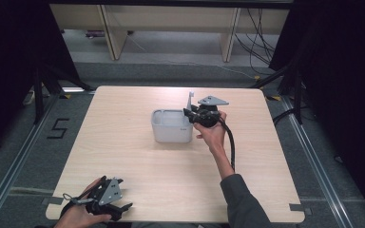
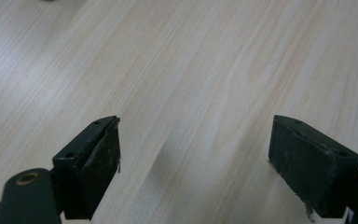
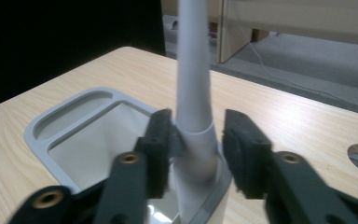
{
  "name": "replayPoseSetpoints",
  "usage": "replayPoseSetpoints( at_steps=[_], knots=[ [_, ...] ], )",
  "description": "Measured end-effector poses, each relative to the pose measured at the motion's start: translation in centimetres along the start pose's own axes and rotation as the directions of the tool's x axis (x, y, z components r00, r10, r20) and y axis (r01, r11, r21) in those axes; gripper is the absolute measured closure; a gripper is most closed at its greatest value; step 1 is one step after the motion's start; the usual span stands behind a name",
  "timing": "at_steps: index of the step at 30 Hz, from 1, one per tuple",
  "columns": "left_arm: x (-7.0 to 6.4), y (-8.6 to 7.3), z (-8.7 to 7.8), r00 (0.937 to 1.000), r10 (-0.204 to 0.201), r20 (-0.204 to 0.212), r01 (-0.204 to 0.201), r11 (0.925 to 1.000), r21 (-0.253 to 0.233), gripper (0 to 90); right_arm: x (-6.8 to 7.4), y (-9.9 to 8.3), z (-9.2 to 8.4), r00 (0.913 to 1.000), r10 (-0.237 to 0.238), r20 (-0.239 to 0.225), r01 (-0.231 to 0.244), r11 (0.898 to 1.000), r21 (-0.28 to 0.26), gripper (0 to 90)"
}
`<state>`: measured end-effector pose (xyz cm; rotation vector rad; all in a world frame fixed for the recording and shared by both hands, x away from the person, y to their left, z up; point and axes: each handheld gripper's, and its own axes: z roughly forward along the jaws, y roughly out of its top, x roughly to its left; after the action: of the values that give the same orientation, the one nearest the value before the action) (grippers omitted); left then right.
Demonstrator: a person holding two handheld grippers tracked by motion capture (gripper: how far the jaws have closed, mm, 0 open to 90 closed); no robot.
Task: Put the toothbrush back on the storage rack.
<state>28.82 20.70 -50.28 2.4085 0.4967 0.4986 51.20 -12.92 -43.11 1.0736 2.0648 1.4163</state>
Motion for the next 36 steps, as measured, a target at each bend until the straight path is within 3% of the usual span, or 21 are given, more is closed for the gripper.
replayPoseSetpoints(
  at_steps=[1,2,3,5,11,14,15,18,24,25,26,29,31,33,35,36],
  knots=[
    [0.0,0.0,0.0,1.0,0.001,0.0,-0.001,1.0,0.001,16.4,0.0,0.1,0.0,0.9998,0.018,0.002,-0.018,1.0,0.007,55.8],
    [0.0,0.0,0.0,0.9999,0.011,0.002,-0.011,0.9999,0.004,16.4,-0.2,0.1,0.0,0.9999,-0.009,0.006,0.009,1.0,-0.008,54.3],
    [0.1,0.0,0.0,0.9998,0.019,0.004,-0.019,0.9998,0.01,16.4,0.0,0.2,-0.2,0.9996,0.027,0.003,-0.027,1.0,-0.007,52.4],
    [0.1,0.0,0.0,0.9997,0.019,0.017,-0.019,0.9998,0.002,16.4,-0.2,0.2,-0.4,0.9995,0.032,0.007,-0.032,0.999,-0.021,47.5],
    [0.2,0.0,-0.1,0.9998,0.01,-0.02,-0.01,0.9999,-0.003,16.4,-0.3,0.5,-1.3,0.998,0.062,0.009,-0.062,0.998,-0.024,39.3],
    [0.3,0.0,-0.2,0.9994,0.031,-0.016,-0.03,0.9994,0.016,16.4,-0.2,0.6,-1.9,0.9979,0.064,0.009,-0.064,0.998,-0.02,38.2],
    [0.2,0.0,0.0,0.9997,0.009,-0.023,-0.009,1.0,0.0,16.4,-0.3,0.6,-2.0,0.9985,0.054,0.013,-0.054,0.998,-0.024,38.1],
    [0.1,0.0,-0.1,0.9997,0.018,-0.013,-0.018,0.9998,0.007,16.4,-0.3,0.7,-2.5,0.9973,0.072,0.015,-0.072,0.997,-0.033,37.5],
    [0.1,0.0,-0.1,0.9998,0.012,-0.018,-0.012,0.9999,0.004,16.4,-0.5,0.3,-3.5,0.9982,0.059,0.01,-0.058,0.998,-0.037,36.4],
    [0.2,0.0,-0.2,0.9994,0.031,-0.013,-0.03,0.9993,0.021,16.4,-0.5,0.2,-3.7,0.9984,0.056,0.003,-0.056,0.998,-0.036,36.4],
    [0.2,-0.1,-0.1,0.9997,0.013,-0.022,-0.013,0.9999,0.007,16.4,-0.3,0.1,-4.0,0.9966,0.082,0.007,-0.082,0.996,-0.027,36.4],
    [0.3,0.0,-0.2,0.9995,0.027,-0.017,-0.026,0.9995,0.016,16.4,-0.5,-0.1,-4.4,0.999,0.045,0.001,-0.045,0.998,-0.043,35.9],
    [0.2,0.0,-0.2,0.9994,0.03,-0.015,-0.029,0.9994,0.021,16.4,-0.3,-0.3,-4.8,0.9978,0.065,-0.006,-0.066,0.997,-0.039,35.8],
    [0.1,0.0,-0.1,0.9997,0.01,-0.025,-0.01,0.9999,0.008,16.4,-0.3,-0.5,-5.2,0.9987,0.051,-0.006,-0.051,0.998,-0.04,35.7],
    [0.3,0.0,-0.3,0.9994,0.028,-0.019,-0.028,0.9995,0.014,16.4,-0.2,-0.5,-5.5,0.9984,0.057,-0.007,-0.057,0.998,-0.028,35.3],
    [0.3,0.1,-0.3,0.9999,0.016,-0.001,-0.016,0.9997,0.02,16.4,-0.2,-0.5,-5.6,0.999,0.045,-0.006,-0.045,0.998,-0.032,35.3]
  ],
)
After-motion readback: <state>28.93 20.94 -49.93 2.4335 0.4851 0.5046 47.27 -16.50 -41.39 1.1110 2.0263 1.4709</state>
